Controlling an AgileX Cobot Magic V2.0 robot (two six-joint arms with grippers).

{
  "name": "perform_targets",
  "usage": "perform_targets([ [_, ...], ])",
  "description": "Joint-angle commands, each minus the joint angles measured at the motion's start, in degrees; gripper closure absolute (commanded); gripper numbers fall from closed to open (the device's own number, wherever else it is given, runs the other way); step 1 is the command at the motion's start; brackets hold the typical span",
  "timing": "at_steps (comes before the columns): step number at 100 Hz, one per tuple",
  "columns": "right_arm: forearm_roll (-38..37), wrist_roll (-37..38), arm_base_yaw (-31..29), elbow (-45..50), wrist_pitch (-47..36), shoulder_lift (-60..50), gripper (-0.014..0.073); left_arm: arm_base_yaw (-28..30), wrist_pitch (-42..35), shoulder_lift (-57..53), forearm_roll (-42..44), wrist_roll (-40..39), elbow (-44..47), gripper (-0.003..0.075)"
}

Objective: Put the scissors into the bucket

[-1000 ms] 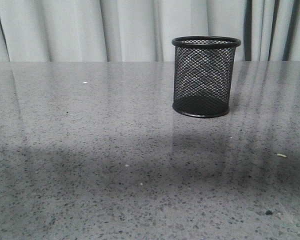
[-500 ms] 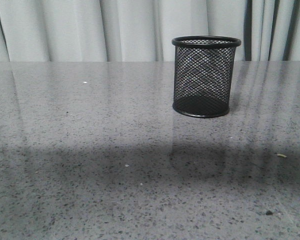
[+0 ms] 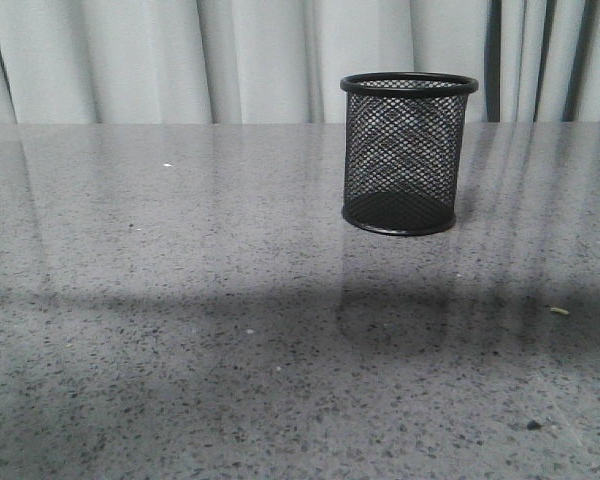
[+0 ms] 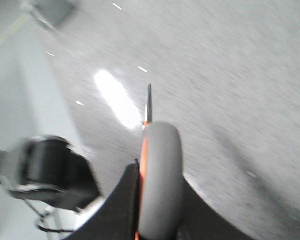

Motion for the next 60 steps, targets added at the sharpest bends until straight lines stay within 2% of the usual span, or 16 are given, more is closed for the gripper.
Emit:
perform_targets([
  [1,-0.9,-0.3,-0.5,-1.7,-2.2,-1.9,0.0657,-0.4,-4.2,-1.5,-7.6,-0.3,-2.9,0.0605],
  [7,-2.4,-0.3,-0.5,-1.8,-1.1,-2.7,0.0657,-0.4,-4.4,-2.1,-7.6,-0.3,-3.0,0.0609],
  [13,-4.5,-0.3,-0.5,-2.4,0.2,-3.2,0.0657,-0.4,-4.8,-3.4,-6.9,-1.2,-3.0,0.0654],
  [20,-7.4,0.2,-1.0,-3.6,2.9,-4.5,0.0657,-0.2,-4.7,-5.2,-4.8,-5.6,-3.0,0.0739],
  [24,-10.5,1.7,-1.9,-4.7,5.3,-5.6,0.0657,-0.2,-4.7,-6.5,-2.6,-10.1,-3.0,0.074],
  [40,-24.6,7.9,-7.8,-11.6,17.6,-8.7,0.0657,-0.2,-2.9,-14.2,14.8,-26.8,-3.0,0.074],
  [51,-31.2,8.5,-12.6,-17.0,27.2,-8.9,0.0657,-0.2,5.2,-20.5,27.2,-36.4,-2.9,0.074],
  [60,-34.2,8.5,-15.3,-18.8,29.0,-8.3,0.0657,-0.2,9.4,-25.6,34.5,-45.4,-1.9,0.074],
])
